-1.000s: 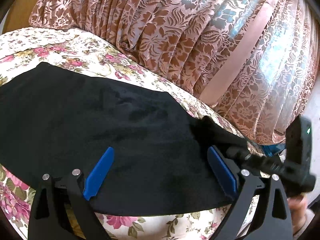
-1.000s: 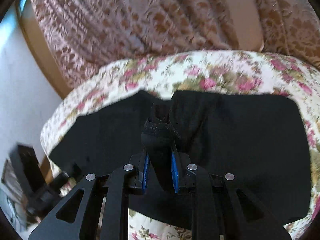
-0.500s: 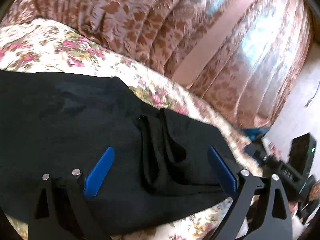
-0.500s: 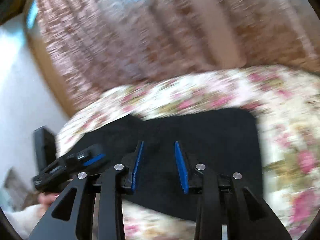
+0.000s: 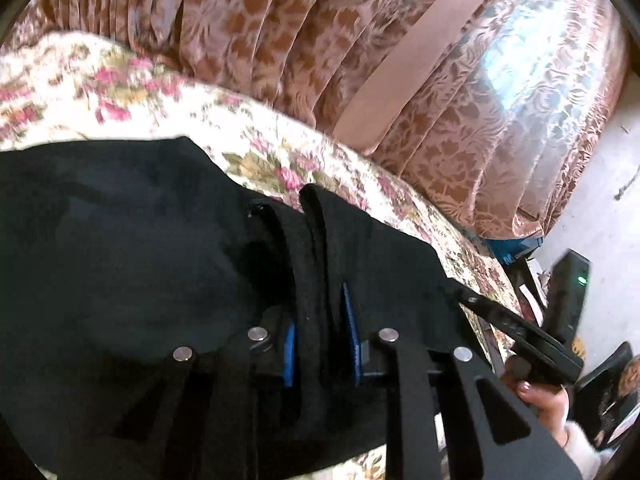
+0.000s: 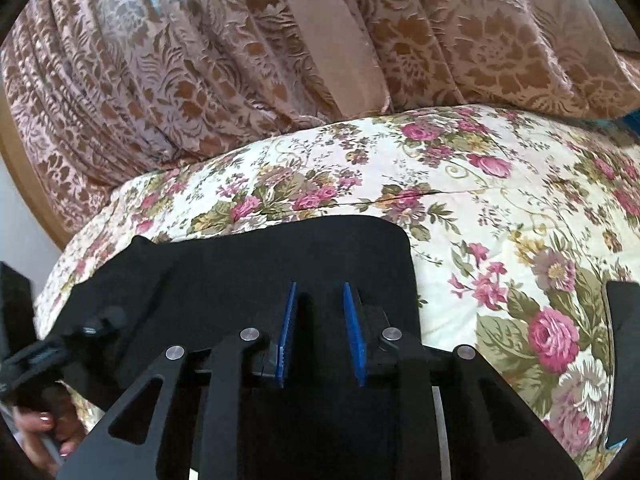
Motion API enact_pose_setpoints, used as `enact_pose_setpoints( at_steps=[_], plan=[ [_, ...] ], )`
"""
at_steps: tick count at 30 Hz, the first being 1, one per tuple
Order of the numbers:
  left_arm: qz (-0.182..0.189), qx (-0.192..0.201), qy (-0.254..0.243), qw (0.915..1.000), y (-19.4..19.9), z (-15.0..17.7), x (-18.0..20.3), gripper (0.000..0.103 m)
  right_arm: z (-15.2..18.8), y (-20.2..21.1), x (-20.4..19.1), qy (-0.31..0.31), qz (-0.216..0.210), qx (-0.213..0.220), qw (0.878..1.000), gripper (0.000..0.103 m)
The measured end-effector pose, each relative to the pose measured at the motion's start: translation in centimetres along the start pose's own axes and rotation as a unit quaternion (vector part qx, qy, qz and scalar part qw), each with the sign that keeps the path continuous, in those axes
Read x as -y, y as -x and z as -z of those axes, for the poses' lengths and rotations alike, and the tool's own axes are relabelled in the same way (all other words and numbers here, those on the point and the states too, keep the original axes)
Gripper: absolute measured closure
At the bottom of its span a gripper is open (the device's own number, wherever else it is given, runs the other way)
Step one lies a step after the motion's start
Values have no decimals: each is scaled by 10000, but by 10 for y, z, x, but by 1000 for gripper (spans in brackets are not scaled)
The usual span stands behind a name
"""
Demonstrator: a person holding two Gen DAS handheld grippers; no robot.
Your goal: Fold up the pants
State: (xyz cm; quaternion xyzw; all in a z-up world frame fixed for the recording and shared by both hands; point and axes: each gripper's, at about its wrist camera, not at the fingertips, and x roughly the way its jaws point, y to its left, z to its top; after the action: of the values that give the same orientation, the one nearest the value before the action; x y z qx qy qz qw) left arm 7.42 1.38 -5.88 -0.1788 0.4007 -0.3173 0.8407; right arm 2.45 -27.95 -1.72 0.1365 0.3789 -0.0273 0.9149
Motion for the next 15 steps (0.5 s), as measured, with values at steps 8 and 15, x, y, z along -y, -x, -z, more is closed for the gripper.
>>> enact_pose_setpoints(
  at_steps=[8,15],
  plan=[
    [-385,-129,-41,9992,-25,25,-18,83,20,-27,0,366,38,-170,9992,79],
    [-348,63,30,9994,-16,27,-20,71,23,-26,1,427,28,-38,9991,79]
  ],
)
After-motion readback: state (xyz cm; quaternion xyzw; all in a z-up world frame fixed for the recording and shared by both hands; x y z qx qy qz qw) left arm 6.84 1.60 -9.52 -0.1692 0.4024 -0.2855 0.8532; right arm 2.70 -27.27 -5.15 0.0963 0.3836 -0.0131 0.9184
